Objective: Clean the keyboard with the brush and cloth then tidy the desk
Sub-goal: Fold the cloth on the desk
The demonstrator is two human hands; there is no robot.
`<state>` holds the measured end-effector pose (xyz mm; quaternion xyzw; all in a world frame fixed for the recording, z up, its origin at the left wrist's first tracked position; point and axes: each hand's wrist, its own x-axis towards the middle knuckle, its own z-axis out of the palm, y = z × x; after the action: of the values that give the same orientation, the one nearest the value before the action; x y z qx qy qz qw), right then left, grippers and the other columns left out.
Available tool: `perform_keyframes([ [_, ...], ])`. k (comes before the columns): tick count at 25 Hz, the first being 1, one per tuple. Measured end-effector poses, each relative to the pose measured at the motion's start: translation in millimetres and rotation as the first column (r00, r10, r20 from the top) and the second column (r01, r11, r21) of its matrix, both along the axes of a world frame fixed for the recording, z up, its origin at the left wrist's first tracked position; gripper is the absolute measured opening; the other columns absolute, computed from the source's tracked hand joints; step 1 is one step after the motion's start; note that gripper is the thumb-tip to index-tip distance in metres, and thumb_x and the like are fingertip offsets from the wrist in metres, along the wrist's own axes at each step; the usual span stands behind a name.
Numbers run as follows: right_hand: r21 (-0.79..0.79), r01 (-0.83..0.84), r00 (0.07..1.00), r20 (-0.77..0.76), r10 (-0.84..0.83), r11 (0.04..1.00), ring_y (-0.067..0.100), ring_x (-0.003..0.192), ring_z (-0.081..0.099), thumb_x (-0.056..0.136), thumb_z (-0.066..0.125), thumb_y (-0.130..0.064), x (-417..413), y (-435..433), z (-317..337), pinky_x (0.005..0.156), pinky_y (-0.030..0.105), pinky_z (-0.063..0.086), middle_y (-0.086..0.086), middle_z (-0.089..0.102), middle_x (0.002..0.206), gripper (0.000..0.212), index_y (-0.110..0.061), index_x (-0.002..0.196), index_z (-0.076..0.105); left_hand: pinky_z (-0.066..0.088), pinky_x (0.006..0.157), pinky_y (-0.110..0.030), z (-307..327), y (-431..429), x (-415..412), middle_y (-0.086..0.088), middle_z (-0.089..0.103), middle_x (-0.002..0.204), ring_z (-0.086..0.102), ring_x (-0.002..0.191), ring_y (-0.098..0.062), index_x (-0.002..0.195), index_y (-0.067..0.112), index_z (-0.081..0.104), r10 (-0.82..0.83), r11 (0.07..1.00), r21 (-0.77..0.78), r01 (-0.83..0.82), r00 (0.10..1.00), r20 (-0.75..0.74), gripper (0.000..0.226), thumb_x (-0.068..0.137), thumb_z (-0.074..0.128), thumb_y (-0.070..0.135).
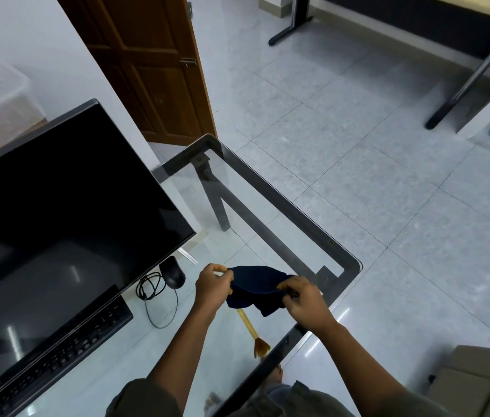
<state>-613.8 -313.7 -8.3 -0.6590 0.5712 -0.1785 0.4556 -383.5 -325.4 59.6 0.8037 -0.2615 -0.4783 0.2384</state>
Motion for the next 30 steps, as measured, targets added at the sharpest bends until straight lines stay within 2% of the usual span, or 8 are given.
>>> perform_keyframes([
  [5, 0.131, 0.008, 0.998, 0.062, -0.017, 0.991, 0.02, 0.093, 0.068, 0.091, 0.058, -0.007, 2.2, -1.0, 2.5, 0.088, 0.043, 0.059, -0.003, 0.07, 0.102, 0.026, -0.027, 0.102, 0.071, 0.046, 0.061, -0.029, -12.0, 13.1, 8.4, -0.01, 0.068, 0.082, 0.064, 0.075, -0.023, 0.083, 0.005, 0.06, -0.167, 0.968, 0.193, 0.16, 0.986, 0.021, 0.013, 0.086, 0.057, 0.017],
  [7, 0.016, -0.032, 0.999, -0.011, 0.033, 0.999, 0.014, 0.109, 0.056, 0.088, 0.063, -0.02, 9.1, -3.9, 6.2, 0.098, 0.04, 0.052, -0.007, 0.061, 0.116, 0.03, -0.029, 0.117, 0.065, 0.05, 0.061, -0.029, -10.1, 12.0, 7.6, -0.01, 0.073, 0.085, 0.068, 0.076, -0.02, 0.092, 0.002, 0.068, -0.038, 0.97, 0.233, 0.065, 0.992, -0.118, 0.018, 0.086, 0.06, 0.017],
  [9, -0.062, -0.137, 0.988, -0.08, 0.132, 0.989, 0.01, 0.121, 0.042, 0.082, 0.067, -0.045, 21.9, -5.1, 14.9, 0.105, 0.034, 0.041, -0.011, 0.049, 0.13, 0.054, -0.037, 0.132, 0.05, 0.05, 0.06, -0.029, -5.5, 9.3, 4.7, -0.008, 0.072, 0.08, 0.067, 0.072, -0.018, 0.095, 0.002, 0.069, 0.081, 0.971, 0.237, -0.01, 0.953, -0.292, 0.018, 0.086, 0.061, 0.016],
  [12, -0.11, -0.176, 0.975, -0.153, 0.158, 0.978, 0.007, 0.127, 0.039, 0.075, 0.068, -0.061, 48.3, -2.1, 19.6, 0.106, 0.031, 0.034, -0.013, 0.045, 0.139, 0.077, -0.035, 0.142, 0.04, 0.051, 0.059, -0.029, 8.4, -0.2, -4.9, -0.01, 0.071, 0.076, 0.067, 0.071, -0.02, 0.098, 0.001, 0.068, 0.123, 0.98, 0.199, -0.032, 0.876, -0.465, 0.016, 0.089, 0.061, 0.012],
  [17, -0.229, 0.136, 0.98, -0.111, -0.165, 0.964, 0.02, 0.106, 0.065, 0.089, 0.066, -0.008, 44.3, -20.3, 20.1, 0.096, 0.038, 0.054, 0.004, 0.068, 0.119, 0.039, -0.017, 0.127, 0.064, 0.05, 0.059, -0.025, 43.2, -23.3, -12.5, -0.008, 0.071, 0.074, 0.067, 0.067, -0.016, 0.088, 0.005, 0.068, 0.126, 0.992, 0.091, -0.09, 0.815, -0.565, 0.007, 0.089, 0.064, 0.011],
  [21, -0.175, -0.008, 0.999, -0.053, -0.002, 0.985, 0.012, 0.098, 0.071, 0.091, 0.067, -0.006, 10.1, -62.0, 59.2, 0.087, 0.024, 0.057, -0.002, 0.075, 0.11, 0.037, -0.023, 0.124, 0.069, 0.049, 0.06, -0.023, 58.2, -41.1, -3.6, -0.005, 0.069, 0.071, 0.065, 0.065, -0.014, 0.086, 0.008, 0.065, 0.228, 0.956, 0.009, -0.293, 0.722, -0.653, 0.006, 0.091, 0.063, 0.009],
  [25, -0.177, -0.04, 0.999, 0.0, 0.041, 0.983, -0.003, 0.096, 0.069, 0.089, 0.059, 0.002, 1.2, -104.6, 101.5, 0.083, 0.024, 0.057, -0.022, 0.074, 0.101, 0.047, -0.036, 0.114, 0.073, 0.056, 0.068, -0.027, 76.1, -62.7, -1.5, -0.004, 0.065, 0.068, 0.07, 0.075, -0.019, 0.085, 0.006, 0.062, 0.253, 0.897, -0.057, -0.437, 0.617, -0.746, 0.009, 0.093, 0.059, 0.007],
  [30, -0.41, 0.063, 0.997, 0.064, -0.04, 0.91, 0.016, 0.094, 0.065, 0.079, 0.057, 0.012, 7.3, -130.1, 127.2, 0.077, 0.025, 0.056, -0.002, 0.071, 0.101, 0.052, -0.022, 0.113, 0.075, 0.061, 0.071, -0.032, 109.7, -79.8, -1.5, -0.013, 0.066, 0.08, 0.071, 0.081, -0.026, 0.089, -0.001, 0.062, 0.191, 0.84, -0.217, -0.498, 0.645, -0.74, 0.009, 0.093, 0.055, 0.003],
])
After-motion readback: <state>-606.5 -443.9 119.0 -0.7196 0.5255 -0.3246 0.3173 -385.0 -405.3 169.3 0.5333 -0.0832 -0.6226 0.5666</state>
